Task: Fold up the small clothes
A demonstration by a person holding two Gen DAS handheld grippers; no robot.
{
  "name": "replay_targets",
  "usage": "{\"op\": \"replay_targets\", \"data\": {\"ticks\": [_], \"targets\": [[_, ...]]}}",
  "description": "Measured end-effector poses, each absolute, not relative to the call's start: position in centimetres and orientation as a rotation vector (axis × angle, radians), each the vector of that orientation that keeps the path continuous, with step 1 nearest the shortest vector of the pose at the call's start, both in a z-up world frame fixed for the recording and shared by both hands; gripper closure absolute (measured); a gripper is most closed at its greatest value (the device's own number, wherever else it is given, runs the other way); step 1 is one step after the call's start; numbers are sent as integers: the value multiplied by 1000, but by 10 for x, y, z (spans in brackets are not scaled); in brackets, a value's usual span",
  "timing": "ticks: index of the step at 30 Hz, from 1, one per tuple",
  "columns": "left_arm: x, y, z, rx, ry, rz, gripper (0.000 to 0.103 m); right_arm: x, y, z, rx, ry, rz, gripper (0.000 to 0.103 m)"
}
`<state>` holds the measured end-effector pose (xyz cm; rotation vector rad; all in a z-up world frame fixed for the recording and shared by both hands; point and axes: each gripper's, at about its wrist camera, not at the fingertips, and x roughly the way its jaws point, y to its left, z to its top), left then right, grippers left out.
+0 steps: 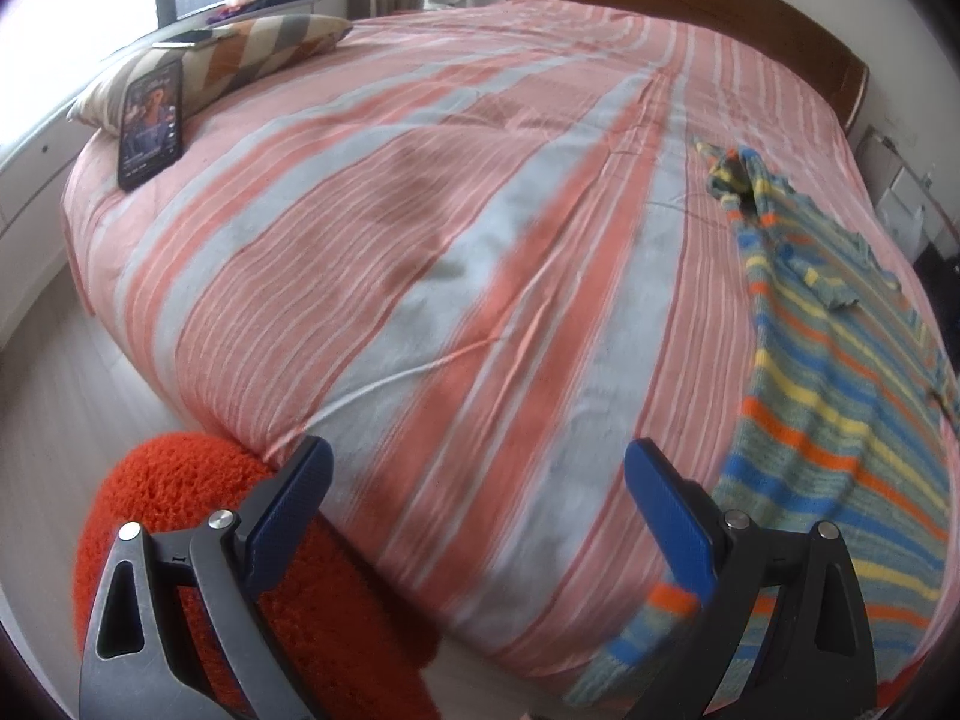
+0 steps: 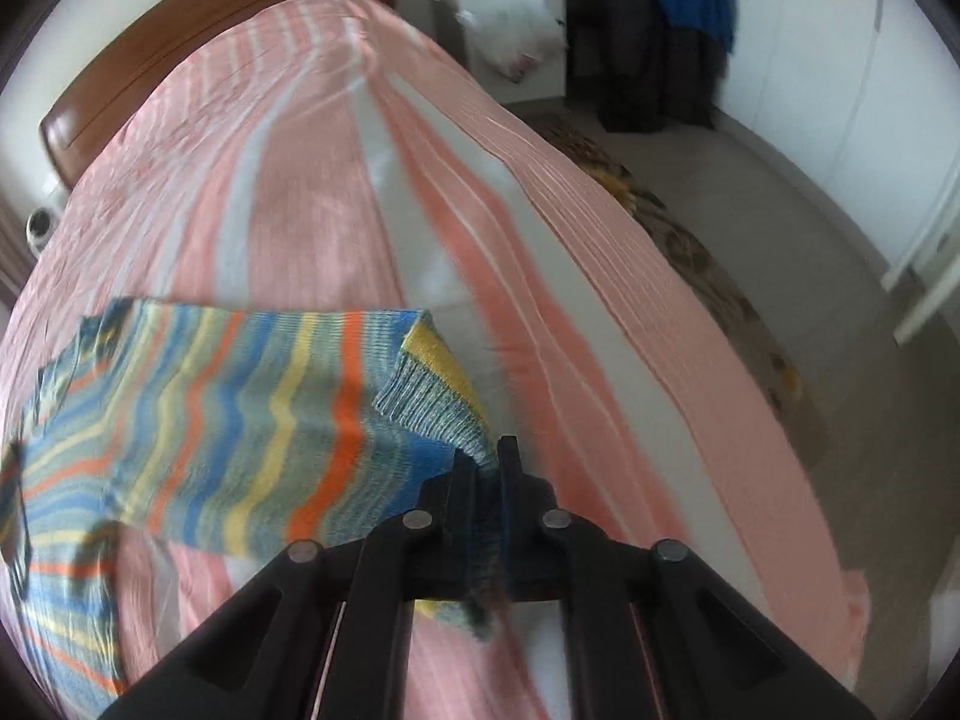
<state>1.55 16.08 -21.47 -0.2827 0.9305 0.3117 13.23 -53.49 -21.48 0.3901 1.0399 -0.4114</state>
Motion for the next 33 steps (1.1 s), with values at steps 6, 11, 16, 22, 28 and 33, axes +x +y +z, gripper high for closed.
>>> {"op": "replay_targets", "data": {"ticks": [6, 11, 16, 22, 28, 33], "targets": [[14, 162, -215, -298, 936, 294, 5, 139, -541, -215, 438, 1048, -365, 96], [13, 164, -217, -328, 939, 296, 5, 119, -547, -200, 414, 1004, -372, 67], [14, 161, -218, -307, 943, 315, 5, 99, -539, -169, 329, 893, -440, 67], [24, 145, -228, -234, 1018, 233, 3, 101, -526, -183, 540, 914, -160, 66], [23, 138, -227, -165, 1121, 207, 2, 71, -508, -200, 390, 923, -314, 66], [35, 99, -150, -8, 939, 93, 3, 19, -472, -176, 305, 850, -283, 62]]}}
